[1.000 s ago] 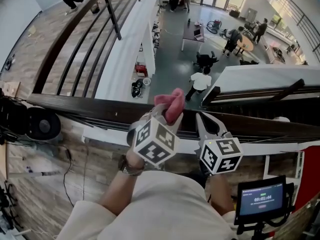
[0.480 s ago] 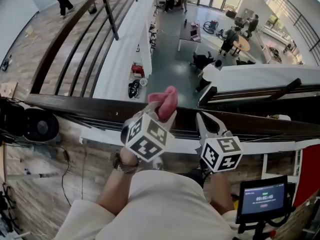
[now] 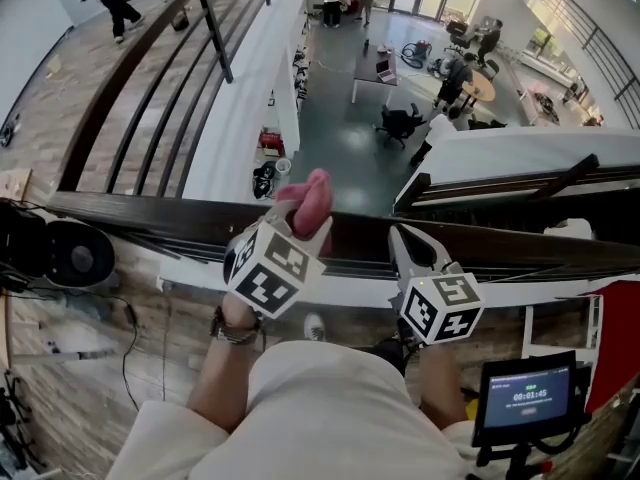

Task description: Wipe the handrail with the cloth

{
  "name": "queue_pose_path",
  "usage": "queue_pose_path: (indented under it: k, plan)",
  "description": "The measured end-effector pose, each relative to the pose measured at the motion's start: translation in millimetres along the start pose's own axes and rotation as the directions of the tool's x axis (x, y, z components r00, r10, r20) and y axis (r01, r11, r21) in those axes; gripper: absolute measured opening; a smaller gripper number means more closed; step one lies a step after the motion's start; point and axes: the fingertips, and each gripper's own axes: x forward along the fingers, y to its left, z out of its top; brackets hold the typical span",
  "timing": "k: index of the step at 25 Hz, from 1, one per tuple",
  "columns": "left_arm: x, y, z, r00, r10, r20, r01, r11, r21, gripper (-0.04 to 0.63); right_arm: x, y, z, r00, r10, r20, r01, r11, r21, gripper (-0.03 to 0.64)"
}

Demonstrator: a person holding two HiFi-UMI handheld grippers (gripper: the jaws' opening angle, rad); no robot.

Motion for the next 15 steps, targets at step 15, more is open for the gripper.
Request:
queue_pose_path:
  k: [15]
  plan:
    - [-32, 47, -18, 0.995, 0.095, -0.022, -0.096, 0.993, -0.069, 0.032, -2, -2, 2, 1.0, -0.031, -0.002, 0.031, 0.999, -0.043, 0.003]
